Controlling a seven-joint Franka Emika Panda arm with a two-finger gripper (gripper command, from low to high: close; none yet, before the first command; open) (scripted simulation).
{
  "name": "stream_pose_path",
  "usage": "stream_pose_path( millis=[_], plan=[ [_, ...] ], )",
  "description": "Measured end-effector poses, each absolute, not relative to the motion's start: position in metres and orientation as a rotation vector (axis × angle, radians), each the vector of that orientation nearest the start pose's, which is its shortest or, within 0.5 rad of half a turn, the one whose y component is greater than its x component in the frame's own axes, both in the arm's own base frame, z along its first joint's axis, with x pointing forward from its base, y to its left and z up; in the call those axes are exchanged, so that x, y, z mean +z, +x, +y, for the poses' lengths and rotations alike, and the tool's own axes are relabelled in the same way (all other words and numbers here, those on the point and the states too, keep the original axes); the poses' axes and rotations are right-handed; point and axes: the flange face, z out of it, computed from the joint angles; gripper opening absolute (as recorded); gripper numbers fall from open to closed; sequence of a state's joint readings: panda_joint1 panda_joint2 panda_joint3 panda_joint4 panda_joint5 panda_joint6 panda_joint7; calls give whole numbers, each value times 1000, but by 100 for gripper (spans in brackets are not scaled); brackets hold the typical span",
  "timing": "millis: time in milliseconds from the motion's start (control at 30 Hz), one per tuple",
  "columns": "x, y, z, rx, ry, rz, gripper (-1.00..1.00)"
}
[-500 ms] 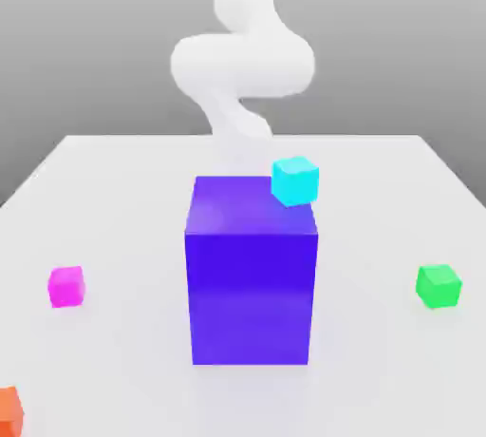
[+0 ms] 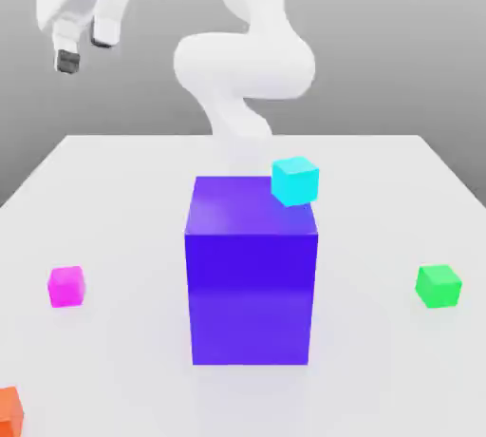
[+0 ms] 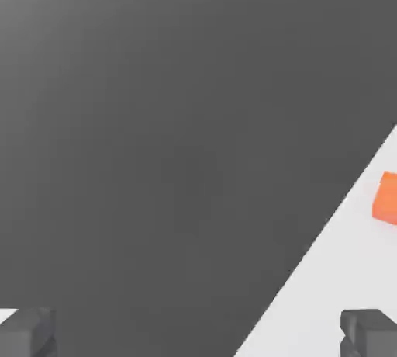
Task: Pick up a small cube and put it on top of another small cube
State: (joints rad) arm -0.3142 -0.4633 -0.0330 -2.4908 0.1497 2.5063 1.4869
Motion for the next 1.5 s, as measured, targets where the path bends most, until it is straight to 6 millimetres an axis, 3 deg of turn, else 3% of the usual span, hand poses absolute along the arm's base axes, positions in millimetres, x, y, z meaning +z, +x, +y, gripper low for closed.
stream_pose_path(
  millis=[200,433,733,933,1233,1267,1500],
  plan=[
    [428,402,-199,-305,-1116,2567,0],
    [345,367,-244,-156,-525,2841,0],
    [250,292,-287,-32,349,3009,0],
    [197,234,-298,-3,930,2987,0],
    [132,231,-297,-5,982,2984,0],
    [127,231,-296,-3,983,2984,-100],
    [128,231,-296,-5,983,2982,-100]
  ],
)
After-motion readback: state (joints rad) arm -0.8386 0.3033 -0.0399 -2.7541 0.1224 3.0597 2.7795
